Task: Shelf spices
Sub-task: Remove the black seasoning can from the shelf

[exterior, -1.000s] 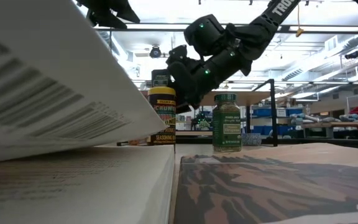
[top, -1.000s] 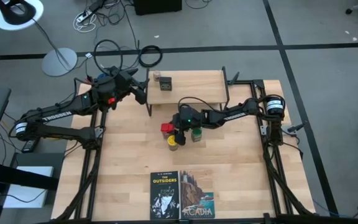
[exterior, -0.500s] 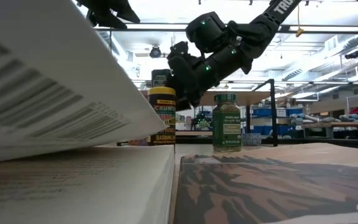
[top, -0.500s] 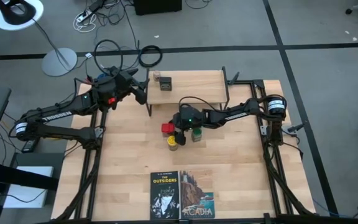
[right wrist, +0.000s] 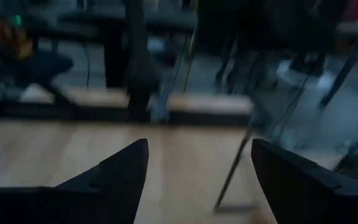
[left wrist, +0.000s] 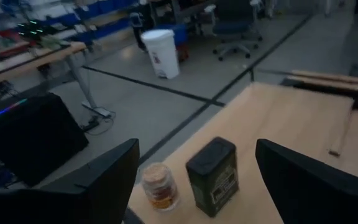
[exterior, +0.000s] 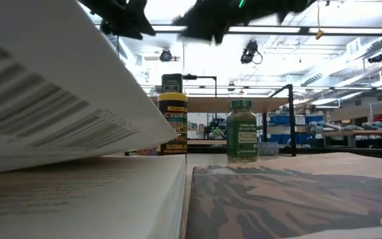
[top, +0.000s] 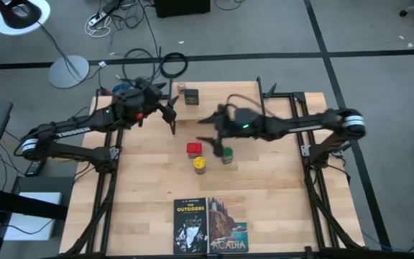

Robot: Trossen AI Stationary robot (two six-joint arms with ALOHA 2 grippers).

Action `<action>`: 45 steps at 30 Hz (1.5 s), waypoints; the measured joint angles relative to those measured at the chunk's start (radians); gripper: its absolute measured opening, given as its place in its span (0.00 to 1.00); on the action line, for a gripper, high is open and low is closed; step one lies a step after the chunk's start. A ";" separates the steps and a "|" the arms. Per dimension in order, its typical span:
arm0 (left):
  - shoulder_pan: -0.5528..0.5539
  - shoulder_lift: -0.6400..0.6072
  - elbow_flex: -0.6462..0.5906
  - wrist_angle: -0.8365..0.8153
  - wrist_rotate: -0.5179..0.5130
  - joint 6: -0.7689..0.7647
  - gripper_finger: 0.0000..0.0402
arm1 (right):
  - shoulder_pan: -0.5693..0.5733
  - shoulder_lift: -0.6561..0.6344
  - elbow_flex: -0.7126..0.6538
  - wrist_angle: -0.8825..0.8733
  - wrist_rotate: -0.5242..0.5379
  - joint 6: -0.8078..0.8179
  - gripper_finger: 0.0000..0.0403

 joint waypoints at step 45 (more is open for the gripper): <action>0.160 0.571 0.537 -0.573 0.299 0.330 0.77 | 0.006 -0.518 0.001 -0.169 0.050 -0.113 0.62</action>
